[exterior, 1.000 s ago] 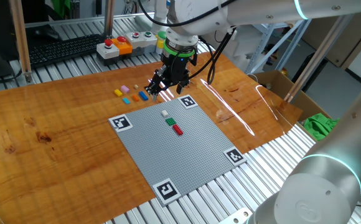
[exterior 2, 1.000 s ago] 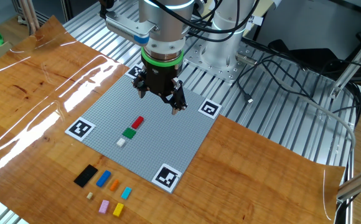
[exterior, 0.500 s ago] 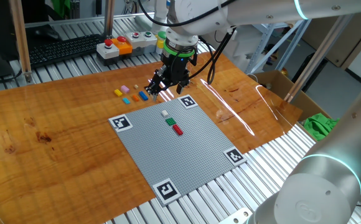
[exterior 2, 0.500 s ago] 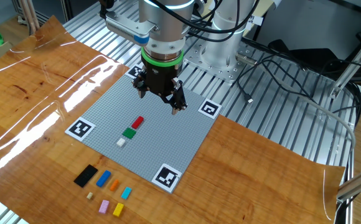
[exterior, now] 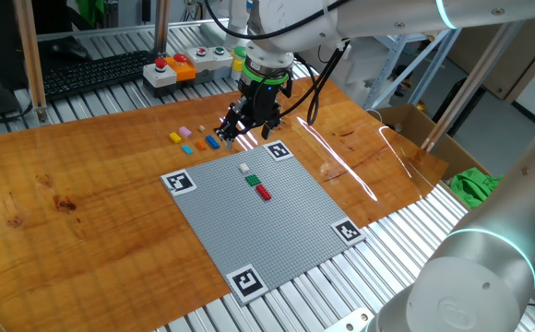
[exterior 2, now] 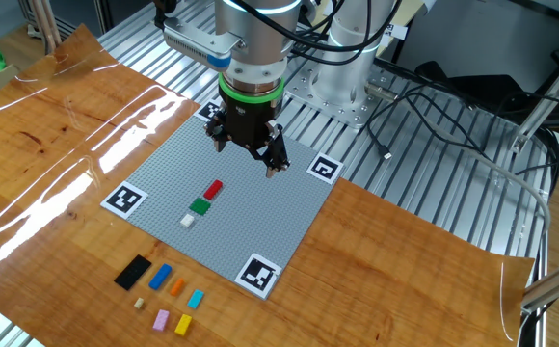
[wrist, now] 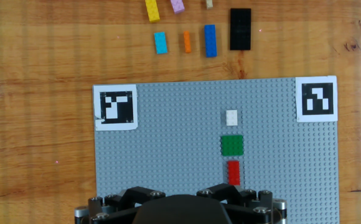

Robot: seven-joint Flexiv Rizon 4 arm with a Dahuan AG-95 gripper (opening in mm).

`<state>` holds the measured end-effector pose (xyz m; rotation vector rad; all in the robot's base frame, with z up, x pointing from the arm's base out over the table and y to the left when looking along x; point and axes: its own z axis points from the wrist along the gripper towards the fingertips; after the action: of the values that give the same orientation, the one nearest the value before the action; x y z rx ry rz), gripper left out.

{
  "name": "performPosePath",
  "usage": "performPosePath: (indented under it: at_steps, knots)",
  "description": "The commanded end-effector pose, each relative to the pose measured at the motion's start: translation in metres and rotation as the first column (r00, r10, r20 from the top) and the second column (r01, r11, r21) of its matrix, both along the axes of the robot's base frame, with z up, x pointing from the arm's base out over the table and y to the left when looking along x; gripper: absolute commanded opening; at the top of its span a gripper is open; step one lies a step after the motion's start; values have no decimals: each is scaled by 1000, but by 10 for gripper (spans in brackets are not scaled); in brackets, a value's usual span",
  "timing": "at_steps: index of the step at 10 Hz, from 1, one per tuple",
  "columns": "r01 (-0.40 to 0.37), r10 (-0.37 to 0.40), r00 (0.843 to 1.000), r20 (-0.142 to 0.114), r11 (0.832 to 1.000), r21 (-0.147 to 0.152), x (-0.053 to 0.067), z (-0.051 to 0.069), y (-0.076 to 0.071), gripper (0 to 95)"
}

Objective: Stack small Lego blocks randomly, one at a time

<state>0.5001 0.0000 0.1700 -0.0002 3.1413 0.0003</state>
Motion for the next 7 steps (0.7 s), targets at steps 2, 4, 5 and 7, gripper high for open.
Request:
performPosePath:
  at_steps: [2,4,5,7]
  knots:
    - [-11,10,999,43,999,34,-1,-1,0,0]
    - [-11,10,999,45,999,33,-3,-3,1,0]
    - [-13,12,999,45,999,33,-3,-4,1,0]
    - [-19,17,999,42,999,33,-3,-4,1,0]
